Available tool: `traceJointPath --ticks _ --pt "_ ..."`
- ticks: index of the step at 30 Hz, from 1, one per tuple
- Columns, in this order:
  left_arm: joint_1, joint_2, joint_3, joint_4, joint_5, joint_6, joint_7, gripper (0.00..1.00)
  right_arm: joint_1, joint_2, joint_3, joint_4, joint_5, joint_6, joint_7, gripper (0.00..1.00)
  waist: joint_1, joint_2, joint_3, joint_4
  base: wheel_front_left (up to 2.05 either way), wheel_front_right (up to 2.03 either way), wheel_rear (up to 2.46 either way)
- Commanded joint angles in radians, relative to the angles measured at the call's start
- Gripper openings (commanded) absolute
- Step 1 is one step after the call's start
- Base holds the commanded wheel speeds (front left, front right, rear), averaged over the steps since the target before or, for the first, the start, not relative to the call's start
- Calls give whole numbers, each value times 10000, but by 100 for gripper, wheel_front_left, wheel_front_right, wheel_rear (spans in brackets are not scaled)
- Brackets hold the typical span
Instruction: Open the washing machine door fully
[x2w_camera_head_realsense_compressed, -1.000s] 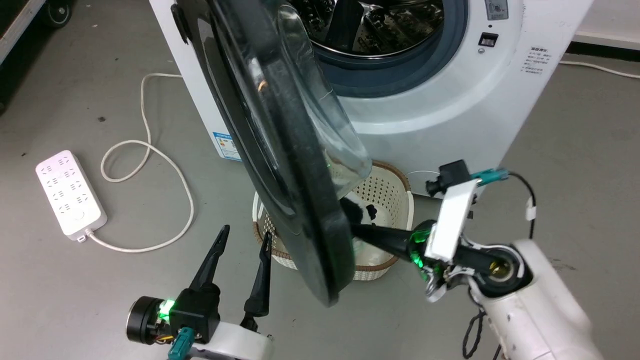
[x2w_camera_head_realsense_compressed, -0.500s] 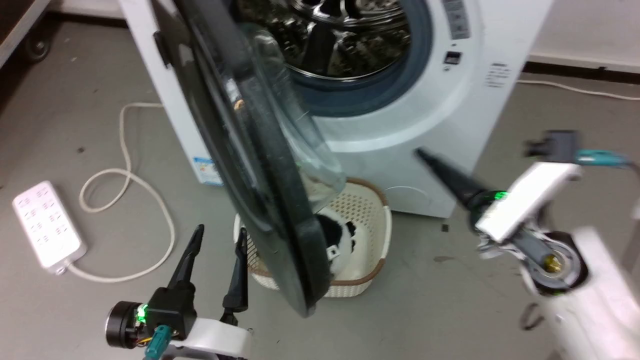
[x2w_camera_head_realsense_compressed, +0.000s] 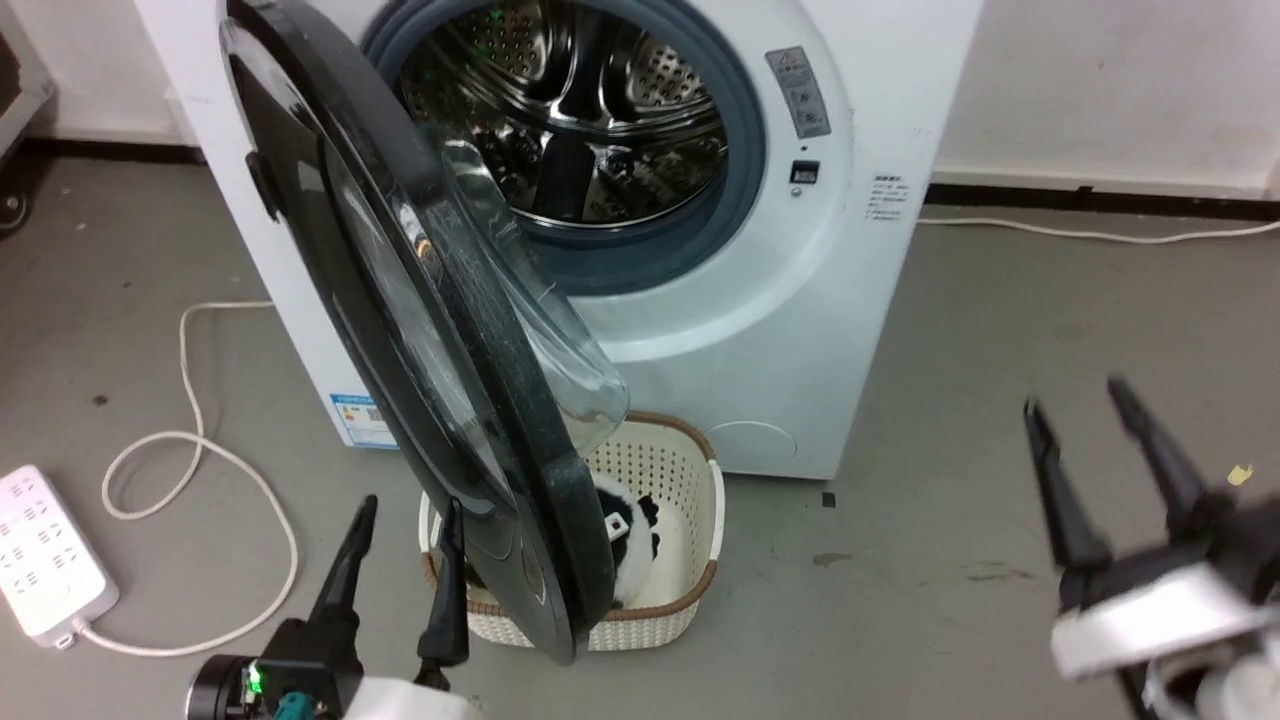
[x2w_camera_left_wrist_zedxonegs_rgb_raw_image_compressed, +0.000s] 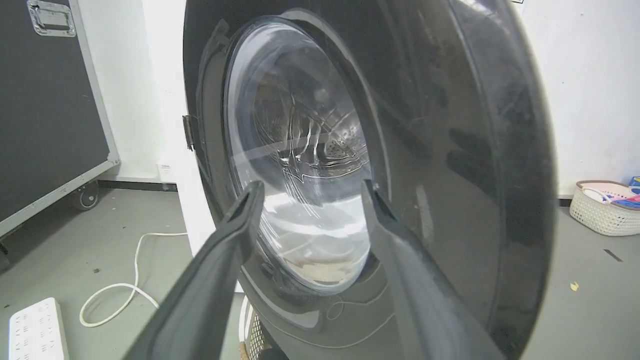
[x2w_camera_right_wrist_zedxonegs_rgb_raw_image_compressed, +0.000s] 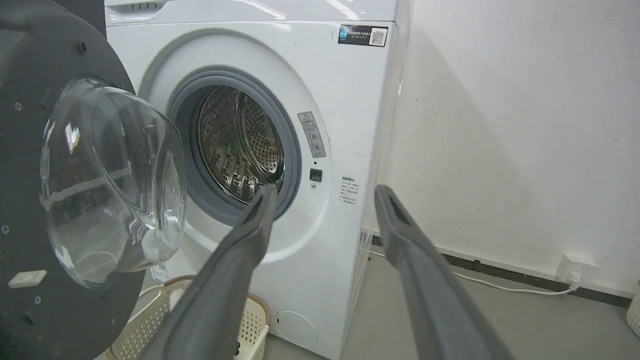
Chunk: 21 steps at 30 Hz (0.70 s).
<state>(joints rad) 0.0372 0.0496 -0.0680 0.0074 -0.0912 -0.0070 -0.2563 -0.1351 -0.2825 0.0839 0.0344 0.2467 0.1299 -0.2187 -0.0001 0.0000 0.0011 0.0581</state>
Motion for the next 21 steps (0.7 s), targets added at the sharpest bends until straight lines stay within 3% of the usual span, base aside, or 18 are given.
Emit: traceJointPath --ticks 1,5,8,21 --pt "152 18 19 -13 -7 -57 -55 100 432 360 -199 -215 -489 8 -97 100 1 0 -40 -38 0 0 0" --pt "284 20 17 111 8 -174 -55 100 1562 1589 -862 -799 -1882 8 -235 100 1 0 -65 -76 0 0 0" --pt "337 35 4 286 6 -274 -55 100 2144 2052 -1124 -955 -2501 8 -318 100 1 0 -82 -79 0 0 0" --pt "280 26 47 643 72 -236 -55 100 2510 2320 -910 -574 -2252 8 -422 100 1 0 12 -76 0 0 0"
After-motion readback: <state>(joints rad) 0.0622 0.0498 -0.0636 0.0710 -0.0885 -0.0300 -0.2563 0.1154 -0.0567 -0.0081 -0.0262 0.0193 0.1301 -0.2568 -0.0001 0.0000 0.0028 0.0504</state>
